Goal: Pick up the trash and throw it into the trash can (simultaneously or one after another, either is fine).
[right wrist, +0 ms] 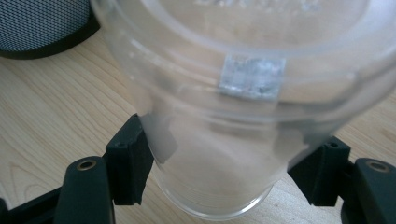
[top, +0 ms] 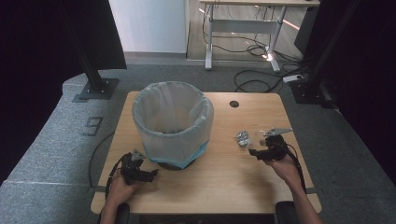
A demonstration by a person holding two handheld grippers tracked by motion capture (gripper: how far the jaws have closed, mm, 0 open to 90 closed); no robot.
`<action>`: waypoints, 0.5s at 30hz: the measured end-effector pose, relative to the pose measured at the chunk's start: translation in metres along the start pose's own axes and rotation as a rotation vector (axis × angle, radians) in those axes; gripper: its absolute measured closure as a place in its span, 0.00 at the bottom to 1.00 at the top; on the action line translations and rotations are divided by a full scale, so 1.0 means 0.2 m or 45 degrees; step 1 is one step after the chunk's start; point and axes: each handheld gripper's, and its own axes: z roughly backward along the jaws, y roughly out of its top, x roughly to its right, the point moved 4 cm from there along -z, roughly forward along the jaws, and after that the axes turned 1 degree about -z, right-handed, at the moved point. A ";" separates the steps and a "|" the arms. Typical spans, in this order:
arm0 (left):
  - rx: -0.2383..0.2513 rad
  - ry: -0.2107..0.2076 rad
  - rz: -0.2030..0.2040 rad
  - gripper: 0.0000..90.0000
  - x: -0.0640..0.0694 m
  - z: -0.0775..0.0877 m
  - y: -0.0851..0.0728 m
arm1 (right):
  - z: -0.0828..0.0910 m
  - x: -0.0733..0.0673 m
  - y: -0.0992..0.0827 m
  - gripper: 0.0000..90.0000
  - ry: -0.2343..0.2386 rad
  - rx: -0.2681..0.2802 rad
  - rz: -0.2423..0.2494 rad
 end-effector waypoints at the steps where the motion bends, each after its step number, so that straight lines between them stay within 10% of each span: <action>1: 0.001 0.000 0.000 0.00 0.00 0.00 0.00 | 0.01 0.00 0.01 0.33 0.000 -0.002 0.005; 15: -0.002 -0.001 0.000 0.00 0.00 0.00 0.00 | 0.08 -0.02 0.12 0.33 0.049 0.002 0.025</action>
